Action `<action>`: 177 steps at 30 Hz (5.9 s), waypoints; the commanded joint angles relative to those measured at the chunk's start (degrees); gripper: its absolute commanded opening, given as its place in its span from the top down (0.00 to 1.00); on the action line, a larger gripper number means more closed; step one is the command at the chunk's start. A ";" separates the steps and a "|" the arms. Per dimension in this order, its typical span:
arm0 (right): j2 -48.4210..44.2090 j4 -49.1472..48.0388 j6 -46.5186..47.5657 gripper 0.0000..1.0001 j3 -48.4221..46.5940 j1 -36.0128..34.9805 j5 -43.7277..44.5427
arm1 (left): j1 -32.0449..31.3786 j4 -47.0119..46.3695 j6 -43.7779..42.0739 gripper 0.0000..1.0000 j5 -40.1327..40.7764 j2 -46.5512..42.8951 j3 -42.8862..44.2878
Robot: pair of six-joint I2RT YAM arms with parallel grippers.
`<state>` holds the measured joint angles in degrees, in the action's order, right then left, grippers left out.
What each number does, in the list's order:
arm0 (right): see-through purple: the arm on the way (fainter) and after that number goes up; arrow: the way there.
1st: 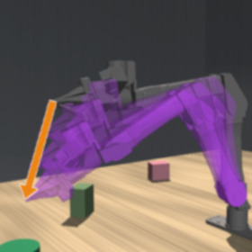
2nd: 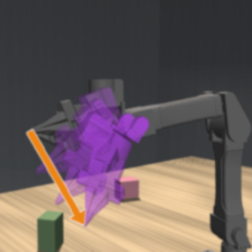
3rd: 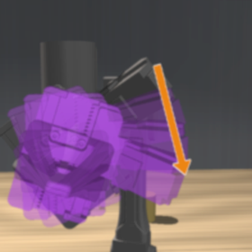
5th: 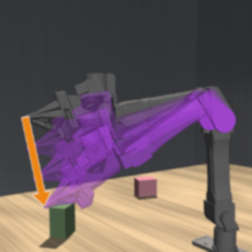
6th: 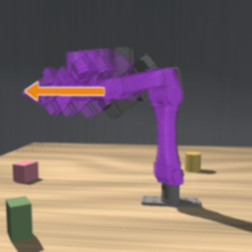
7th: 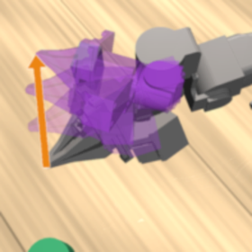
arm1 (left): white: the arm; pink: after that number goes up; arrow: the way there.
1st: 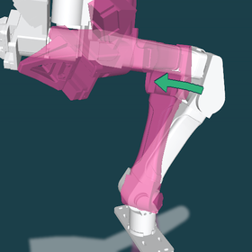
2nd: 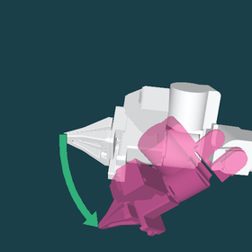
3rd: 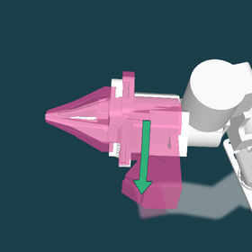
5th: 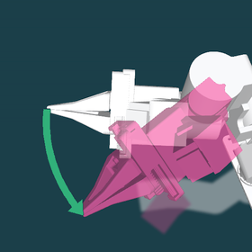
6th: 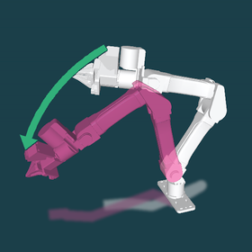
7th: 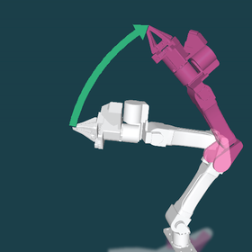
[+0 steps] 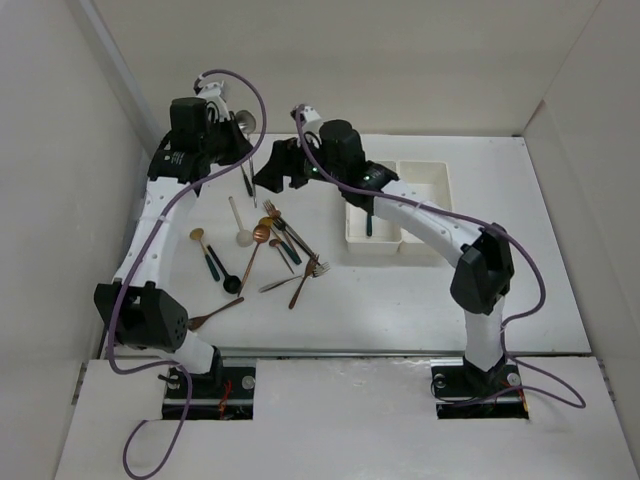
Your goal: Sort the eating utensils into containers
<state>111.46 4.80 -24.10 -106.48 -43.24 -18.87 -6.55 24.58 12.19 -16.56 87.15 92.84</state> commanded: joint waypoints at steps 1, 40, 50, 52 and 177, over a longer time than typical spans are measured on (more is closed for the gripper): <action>2.53 -7.08 -5.43 0.14 -2.51 -1.05 -6.70 | -0.74 -0.50 1.35 1.00 0.29 0.48 -1.78; -3.69 1.95 -5.89 1.00 6.97 6.85 22.97 | 4.87 6.87 -9.95 0.00 11.15 -2.33 -4.68; -8.11 13.31 -1.65 1.00 23.15 15.38 32.58 | 15.24 10.31 -15.96 0.54 17.19 -4.54 -23.30; -6.01 12.70 -2.18 1.00 23.68 15.38 32.58 | 15.25 11.11 -17.54 0.54 14.55 -3.66 -24.97; 4.90 -12.36 -5.08 0.11 -6.37 -6.59 -0.13 | 9.72 4.69 -11.75 1.00 -28.26 -5.32 2.09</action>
<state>115.59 -2.74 -25.50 -109.38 -49.89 -19.90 4.01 32.88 -2.17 -41.45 83.74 96.64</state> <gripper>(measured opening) 0.900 0.088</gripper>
